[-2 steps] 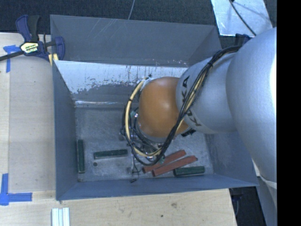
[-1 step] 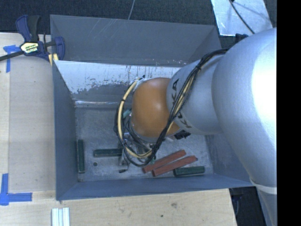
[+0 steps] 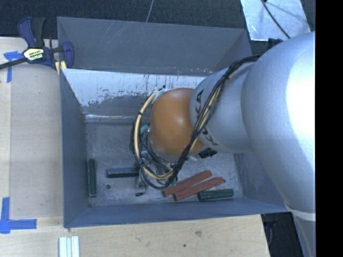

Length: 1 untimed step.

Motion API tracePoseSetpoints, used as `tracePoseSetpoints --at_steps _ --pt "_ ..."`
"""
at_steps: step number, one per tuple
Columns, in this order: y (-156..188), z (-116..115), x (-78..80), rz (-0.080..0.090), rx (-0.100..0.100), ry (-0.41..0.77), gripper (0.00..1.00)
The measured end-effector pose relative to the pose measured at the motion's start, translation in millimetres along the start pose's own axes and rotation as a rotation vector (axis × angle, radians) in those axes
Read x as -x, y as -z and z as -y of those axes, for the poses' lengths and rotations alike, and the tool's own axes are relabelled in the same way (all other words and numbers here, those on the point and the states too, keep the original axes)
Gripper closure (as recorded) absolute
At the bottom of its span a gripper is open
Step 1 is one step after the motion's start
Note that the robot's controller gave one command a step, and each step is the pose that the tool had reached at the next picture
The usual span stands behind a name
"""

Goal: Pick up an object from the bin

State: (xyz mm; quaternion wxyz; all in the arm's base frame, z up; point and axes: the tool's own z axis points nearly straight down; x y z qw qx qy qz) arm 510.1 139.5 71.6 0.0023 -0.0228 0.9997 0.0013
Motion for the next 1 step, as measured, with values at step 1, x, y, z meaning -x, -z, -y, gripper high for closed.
tracePoseSetpoints --at_steps 1 --pt "124.4 3.5 30.5 -0.002 -0.002 -0.017 1.0"
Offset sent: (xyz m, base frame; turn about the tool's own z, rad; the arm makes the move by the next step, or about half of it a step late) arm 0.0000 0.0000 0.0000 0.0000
